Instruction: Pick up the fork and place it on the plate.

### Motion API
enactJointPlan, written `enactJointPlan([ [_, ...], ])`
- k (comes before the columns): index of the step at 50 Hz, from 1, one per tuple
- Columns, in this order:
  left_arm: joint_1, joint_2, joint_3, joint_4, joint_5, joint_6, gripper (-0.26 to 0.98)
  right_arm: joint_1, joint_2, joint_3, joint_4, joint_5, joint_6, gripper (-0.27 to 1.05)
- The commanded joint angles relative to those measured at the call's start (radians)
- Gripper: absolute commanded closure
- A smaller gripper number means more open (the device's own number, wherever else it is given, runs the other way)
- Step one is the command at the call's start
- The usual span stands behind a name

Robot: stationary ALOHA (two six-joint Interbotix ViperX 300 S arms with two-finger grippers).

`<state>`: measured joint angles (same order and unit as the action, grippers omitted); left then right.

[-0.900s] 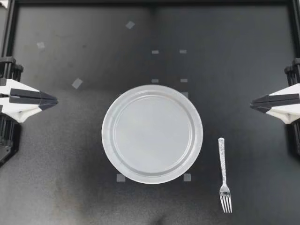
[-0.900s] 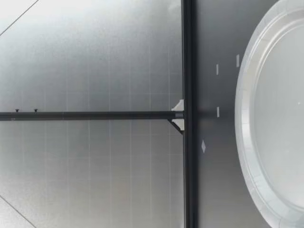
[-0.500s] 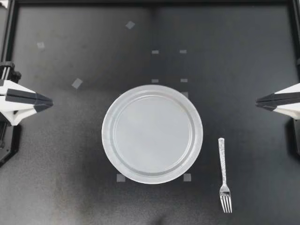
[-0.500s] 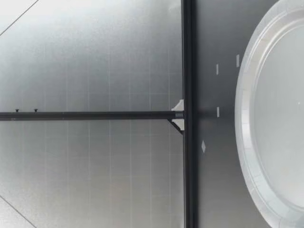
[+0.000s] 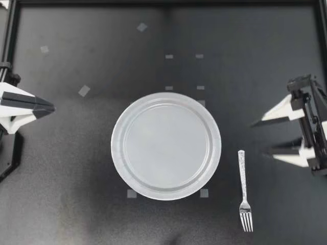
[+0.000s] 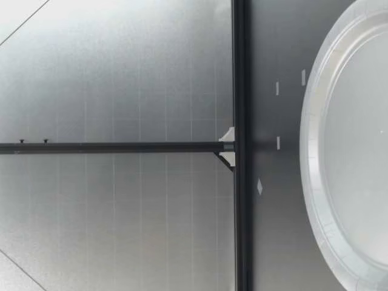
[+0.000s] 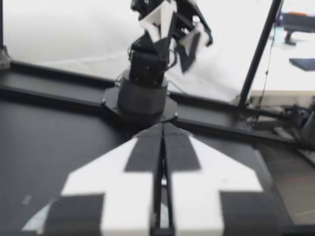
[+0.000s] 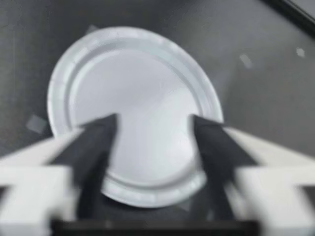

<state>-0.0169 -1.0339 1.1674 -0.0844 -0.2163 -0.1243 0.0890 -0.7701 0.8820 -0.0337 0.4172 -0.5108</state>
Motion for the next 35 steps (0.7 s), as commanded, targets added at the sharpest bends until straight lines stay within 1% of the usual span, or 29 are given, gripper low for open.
enactJointPlan([
  [1, -0.002, 0.002, -0.026, -0.002, -0.031, 0.002, 0.76, 0.029, 0.002, -0.006, -0.005, 0.003, -0.009, 0.06],
  [5, 0.000, -0.005, -0.025, -0.002, -0.044, 0.002, 0.76, 0.057, -0.011, 0.037, -0.017, 0.017, -0.044, 0.11],
  [11, 0.000, -0.008, -0.028, -0.005, -0.046, -0.002, 0.76, 0.089, -0.023, 0.126, -0.017, 0.071, -0.078, 0.11],
  [15, -0.002, -0.008, -0.023, -0.009, -0.052, 0.000, 0.76, 0.126, -0.037, 0.156, -0.034, 0.091, -0.095, 0.11],
  [18, 0.000, -0.008, -0.015, -0.009, -0.063, 0.002, 0.76, 0.160, -0.046, 0.169, -0.074, 0.103, -0.126, 0.11],
  [20, 0.003, -0.008, -0.009, -0.009, -0.072, 0.002, 0.76, 0.181, -0.052, 0.179, -0.127, 0.103, -0.169, 0.11],
  [23, 0.014, -0.008, -0.003, -0.009, -0.086, 0.002, 0.76, 0.189, -0.044, 0.184, -0.184, 0.100, -0.215, 0.11],
  [30, 0.037, -0.006, 0.000, -0.015, -0.100, 0.000, 0.76, 0.190, 0.014, 0.181, -0.192, 0.071, -0.276, 0.11],
  [35, 0.044, -0.006, 0.002, -0.018, -0.104, 0.000, 0.76, 0.192, 0.080, 0.202, -0.189, -0.028, -0.275, 0.12],
])
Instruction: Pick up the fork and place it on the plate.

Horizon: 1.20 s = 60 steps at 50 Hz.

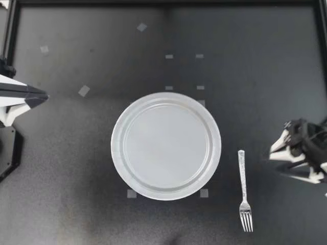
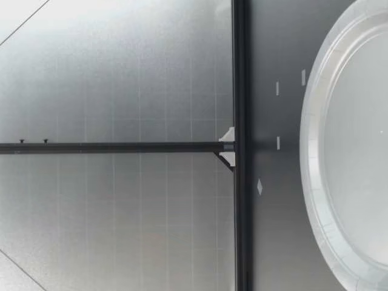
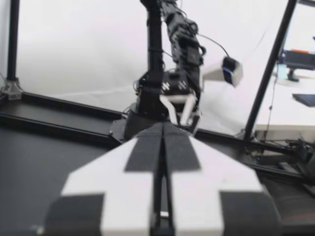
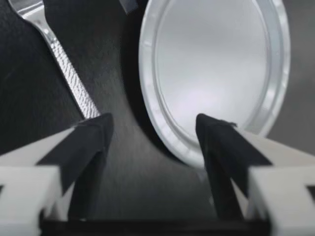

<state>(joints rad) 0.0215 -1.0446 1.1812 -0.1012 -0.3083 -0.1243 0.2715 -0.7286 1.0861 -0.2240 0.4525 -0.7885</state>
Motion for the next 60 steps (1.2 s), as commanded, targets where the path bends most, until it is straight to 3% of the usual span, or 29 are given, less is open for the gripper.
enactJointPlan([
  [1, 0.006, 0.005, -0.012, -0.003, -0.012, 0.000, 0.76, 0.009, 0.054, 0.003, 0.002, -0.092, 0.006, 0.12],
  [10, 0.006, 0.005, -0.017, -0.008, -0.009, 0.000, 0.76, 0.031, 0.239, -0.014, 0.008, -0.313, 0.029, 0.12],
  [19, 0.006, 0.005, 0.009, -0.011, -0.006, 0.000, 0.76, 0.115, 0.364, -0.043, -0.003, -0.268, 0.003, 0.12],
  [38, 0.006, 0.012, 0.014, -0.012, -0.012, -0.005, 0.76, 0.120, 0.588, -0.137, -0.054, -0.178, -0.011, 0.13],
  [60, 0.006, 0.020, 0.020, -0.011, -0.012, -0.038, 0.76, 0.101, 0.591, -0.138, -0.066, -0.107, -0.025, 0.13],
])
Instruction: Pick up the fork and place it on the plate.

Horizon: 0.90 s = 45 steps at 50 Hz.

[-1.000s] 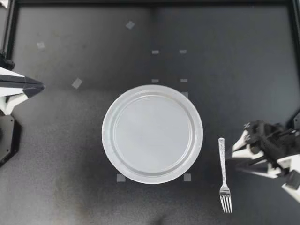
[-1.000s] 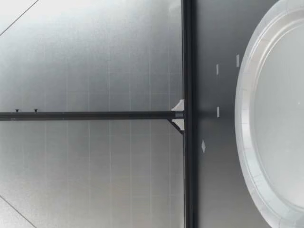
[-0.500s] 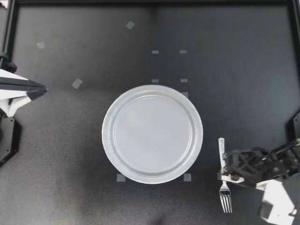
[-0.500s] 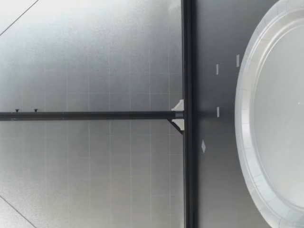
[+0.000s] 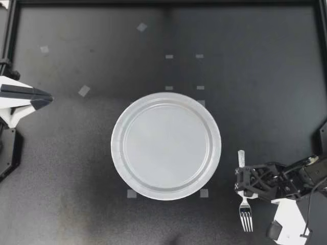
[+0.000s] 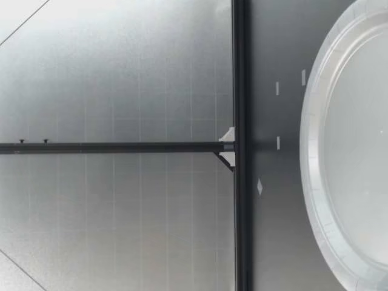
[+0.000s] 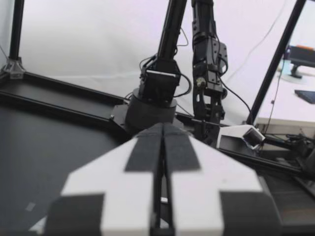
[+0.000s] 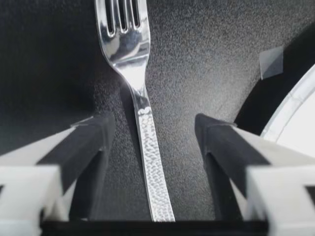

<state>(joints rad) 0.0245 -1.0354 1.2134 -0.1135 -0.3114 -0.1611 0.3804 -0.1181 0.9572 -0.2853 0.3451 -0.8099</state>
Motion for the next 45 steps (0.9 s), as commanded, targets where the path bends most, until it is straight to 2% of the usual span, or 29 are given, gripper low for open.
enactJointPlan([
  [1, 0.003, 0.012, -0.012, 0.002, -0.009, 0.000, 0.76, -0.009, -0.018, -0.009, -0.009, 0.000, -0.003, 0.13],
  [11, 0.003, 0.035, -0.012, 0.002, -0.026, 0.002, 0.76, -0.014, 0.008, -0.011, -0.055, 0.020, -0.008, 0.13],
  [29, 0.003, 0.048, -0.002, 0.002, -0.046, 0.011, 0.76, -0.014, 0.025, -0.058, -0.054, 0.021, -0.005, 0.13],
  [45, 0.003, 0.048, 0.020, 0.002, -0.046, 0.011, 0.76, -0.014, 0.037, -0.058, -0.043, 0.023, -0.003, 0.18],
])
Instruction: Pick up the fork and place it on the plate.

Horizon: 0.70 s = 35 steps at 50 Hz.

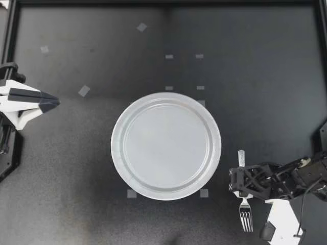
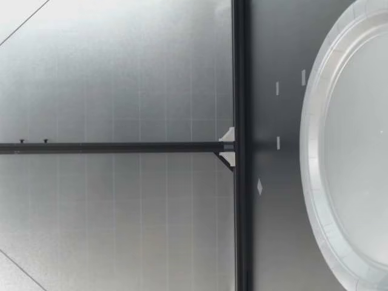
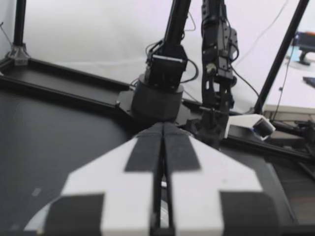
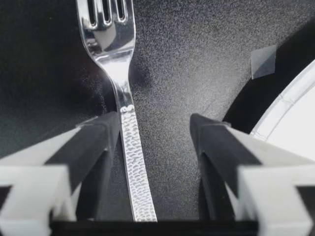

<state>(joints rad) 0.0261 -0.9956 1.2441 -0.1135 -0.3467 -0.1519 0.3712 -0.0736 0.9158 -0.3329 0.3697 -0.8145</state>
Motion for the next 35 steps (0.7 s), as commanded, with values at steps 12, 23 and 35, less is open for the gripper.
enactJointPlan([
  [12, 0.002, 0.006, -0.006, 0.002, -0.011, 0.008, 0.76, -0.005, -0.006, -0.015, 0.008, 0.000, 0.002, 0.18],
  [23, 0.002, 0.003, -0.003, 0.002, -0.011, 0.011, 0.76, -0.003, 0.005, -0.015, 0.009, -0.003, 0.003, 0.19],
  [35, 0.002, 0.000, 0.000, 0.002, -0.011, 0.011, 0.76, -0.002, 0.008, -0.015, 0.011, -0.002, 0.003, 0.29],
])
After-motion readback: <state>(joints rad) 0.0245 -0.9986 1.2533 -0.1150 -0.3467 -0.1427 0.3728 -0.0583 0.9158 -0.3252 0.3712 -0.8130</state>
